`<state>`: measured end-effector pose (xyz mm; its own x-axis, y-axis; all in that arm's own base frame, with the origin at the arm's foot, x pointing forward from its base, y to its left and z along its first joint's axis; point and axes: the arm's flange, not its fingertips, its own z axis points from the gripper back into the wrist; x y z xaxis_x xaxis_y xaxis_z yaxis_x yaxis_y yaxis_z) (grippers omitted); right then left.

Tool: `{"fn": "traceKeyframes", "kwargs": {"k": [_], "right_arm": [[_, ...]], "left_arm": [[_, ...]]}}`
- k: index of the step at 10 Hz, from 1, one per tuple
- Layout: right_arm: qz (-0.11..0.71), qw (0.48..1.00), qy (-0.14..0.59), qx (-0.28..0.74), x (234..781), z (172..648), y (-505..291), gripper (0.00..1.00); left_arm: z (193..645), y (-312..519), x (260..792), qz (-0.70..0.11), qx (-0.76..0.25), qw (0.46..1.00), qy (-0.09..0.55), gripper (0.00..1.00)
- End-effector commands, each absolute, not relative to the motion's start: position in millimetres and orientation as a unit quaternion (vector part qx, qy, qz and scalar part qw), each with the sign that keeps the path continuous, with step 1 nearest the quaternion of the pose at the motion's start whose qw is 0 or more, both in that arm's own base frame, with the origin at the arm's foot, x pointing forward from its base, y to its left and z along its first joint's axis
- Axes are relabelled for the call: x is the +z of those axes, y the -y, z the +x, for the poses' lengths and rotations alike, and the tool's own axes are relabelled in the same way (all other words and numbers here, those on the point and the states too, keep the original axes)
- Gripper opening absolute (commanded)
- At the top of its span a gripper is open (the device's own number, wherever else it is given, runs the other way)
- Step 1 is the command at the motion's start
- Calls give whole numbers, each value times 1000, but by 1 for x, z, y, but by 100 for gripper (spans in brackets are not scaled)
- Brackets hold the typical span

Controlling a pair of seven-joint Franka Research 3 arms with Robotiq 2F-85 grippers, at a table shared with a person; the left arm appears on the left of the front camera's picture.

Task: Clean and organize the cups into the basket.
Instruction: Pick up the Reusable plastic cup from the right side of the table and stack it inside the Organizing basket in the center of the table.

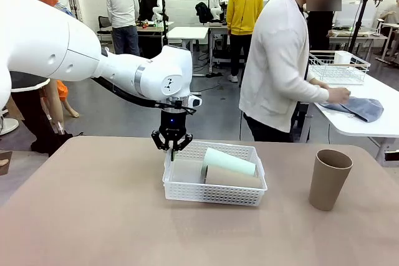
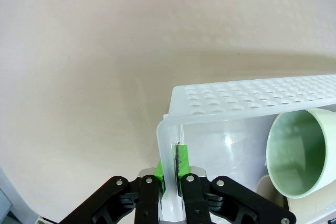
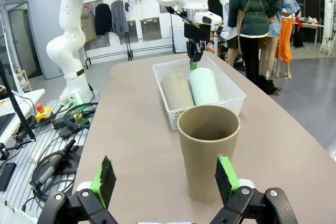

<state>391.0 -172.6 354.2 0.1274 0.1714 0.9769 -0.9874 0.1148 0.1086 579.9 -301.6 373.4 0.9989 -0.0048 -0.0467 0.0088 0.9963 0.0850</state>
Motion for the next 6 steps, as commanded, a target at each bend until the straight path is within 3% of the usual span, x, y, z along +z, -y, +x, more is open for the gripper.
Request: {"fn": "traceKeyframes", "kwargs": {"k": [1, 6], "right_arm": [[442, 606, 434, 499, 337, 398, 175, 100], [462, 614, 394, 505, 278, 415, 181, 100]], "left_arm": [[579, 301, 375, 42, -3, 999, -22, 3], [579, 301, 375, 42, -3, 999, -22, 3]]}}
